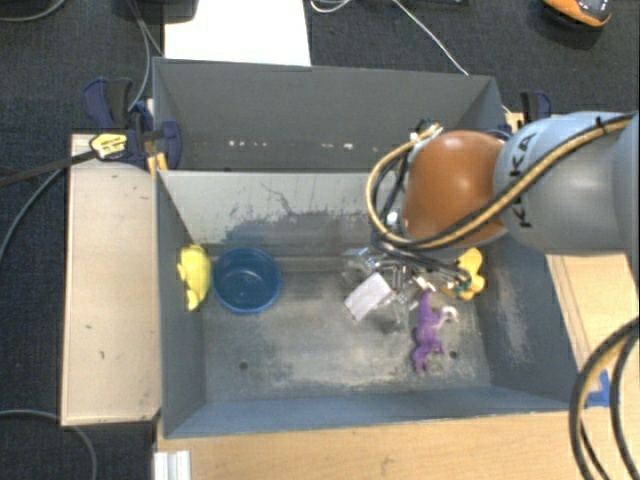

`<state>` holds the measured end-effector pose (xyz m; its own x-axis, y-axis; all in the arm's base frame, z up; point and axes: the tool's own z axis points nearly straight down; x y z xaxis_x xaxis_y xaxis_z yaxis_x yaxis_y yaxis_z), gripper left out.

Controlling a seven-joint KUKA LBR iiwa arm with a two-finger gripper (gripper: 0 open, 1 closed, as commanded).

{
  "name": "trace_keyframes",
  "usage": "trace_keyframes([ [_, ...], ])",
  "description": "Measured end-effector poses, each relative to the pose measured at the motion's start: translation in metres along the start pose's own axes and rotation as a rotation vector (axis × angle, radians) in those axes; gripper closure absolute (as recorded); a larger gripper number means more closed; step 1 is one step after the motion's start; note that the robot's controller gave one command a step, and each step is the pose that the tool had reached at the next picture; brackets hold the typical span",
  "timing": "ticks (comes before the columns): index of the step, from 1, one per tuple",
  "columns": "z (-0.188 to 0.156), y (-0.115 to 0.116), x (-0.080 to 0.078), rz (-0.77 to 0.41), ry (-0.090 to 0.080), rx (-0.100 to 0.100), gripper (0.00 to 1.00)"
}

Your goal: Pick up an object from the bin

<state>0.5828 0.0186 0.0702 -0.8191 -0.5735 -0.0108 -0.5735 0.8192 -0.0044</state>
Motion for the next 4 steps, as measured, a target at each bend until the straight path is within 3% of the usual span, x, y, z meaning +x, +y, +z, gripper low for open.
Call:
trace_keyframes([
  [1,-0.0011,0.0011,0.0063,0.162,0.004,-0.003,0.00],
  [2,-0.0012,-0.0006,-0.0011,0.004,-0.004,0.001,1.00],
  [4,-0.0075,0.0006,0.0004,0.005,0.000,-0.002,1.00],
])
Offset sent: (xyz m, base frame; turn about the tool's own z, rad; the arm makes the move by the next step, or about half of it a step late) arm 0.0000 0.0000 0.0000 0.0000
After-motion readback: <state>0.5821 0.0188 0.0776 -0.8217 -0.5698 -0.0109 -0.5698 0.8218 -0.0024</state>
